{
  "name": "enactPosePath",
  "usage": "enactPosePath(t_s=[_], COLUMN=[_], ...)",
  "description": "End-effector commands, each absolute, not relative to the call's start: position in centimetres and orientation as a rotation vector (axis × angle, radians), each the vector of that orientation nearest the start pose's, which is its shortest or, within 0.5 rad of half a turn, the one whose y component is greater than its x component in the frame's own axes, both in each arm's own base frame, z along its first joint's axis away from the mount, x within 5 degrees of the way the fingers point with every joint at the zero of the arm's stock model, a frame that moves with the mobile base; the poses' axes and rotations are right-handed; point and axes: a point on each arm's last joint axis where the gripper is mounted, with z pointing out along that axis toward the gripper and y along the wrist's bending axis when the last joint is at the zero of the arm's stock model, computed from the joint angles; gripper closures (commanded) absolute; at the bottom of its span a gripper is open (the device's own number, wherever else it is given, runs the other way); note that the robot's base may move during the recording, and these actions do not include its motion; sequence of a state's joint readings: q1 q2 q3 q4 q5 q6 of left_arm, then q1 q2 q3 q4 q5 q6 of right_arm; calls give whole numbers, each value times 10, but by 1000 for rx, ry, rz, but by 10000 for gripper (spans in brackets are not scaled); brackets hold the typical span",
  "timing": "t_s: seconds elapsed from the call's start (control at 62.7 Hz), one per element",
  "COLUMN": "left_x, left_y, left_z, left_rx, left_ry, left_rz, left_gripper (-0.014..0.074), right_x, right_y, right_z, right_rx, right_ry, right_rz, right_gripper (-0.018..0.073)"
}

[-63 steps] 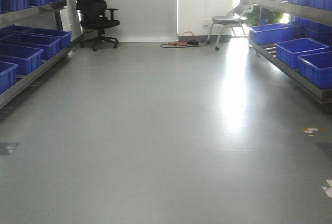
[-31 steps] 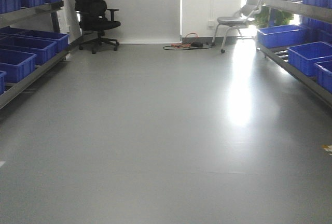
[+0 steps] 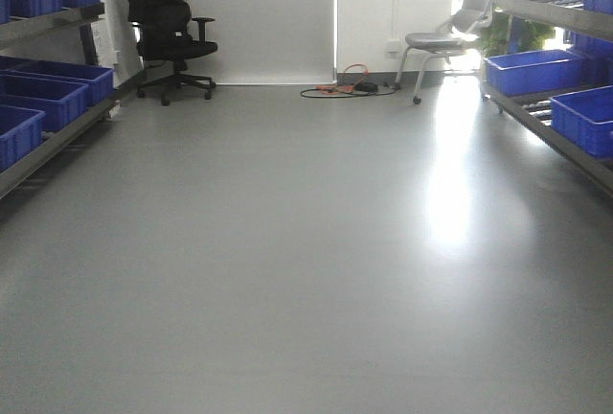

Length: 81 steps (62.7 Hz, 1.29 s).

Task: Pick and sort blue part to right shelf
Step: 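Drive the base forward toward the end of the room, then turn the base toward the shelf of blue bins and approach it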

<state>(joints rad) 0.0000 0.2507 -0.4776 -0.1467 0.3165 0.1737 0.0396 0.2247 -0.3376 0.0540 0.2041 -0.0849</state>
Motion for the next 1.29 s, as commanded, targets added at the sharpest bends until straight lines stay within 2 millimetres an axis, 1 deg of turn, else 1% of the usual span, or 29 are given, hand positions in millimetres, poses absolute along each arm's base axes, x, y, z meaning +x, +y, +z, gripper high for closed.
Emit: enactPosePath(t_s=[0.0, 1.277], left_x=[58, 58], left_y=[-3, -3], left_z=[346, 346], left_rx=[44, 44], left_ry=[1459, 1459], left_rz=[-9, -9], left_gripper=[265, 265], right_x=[65, 65], right_y=[3, 3], right_z=[312, 312], right_rx=[-58, -58], right_ry=[1463, 1463], right_rz=[-4, -4], right_gripper=[134, 134])
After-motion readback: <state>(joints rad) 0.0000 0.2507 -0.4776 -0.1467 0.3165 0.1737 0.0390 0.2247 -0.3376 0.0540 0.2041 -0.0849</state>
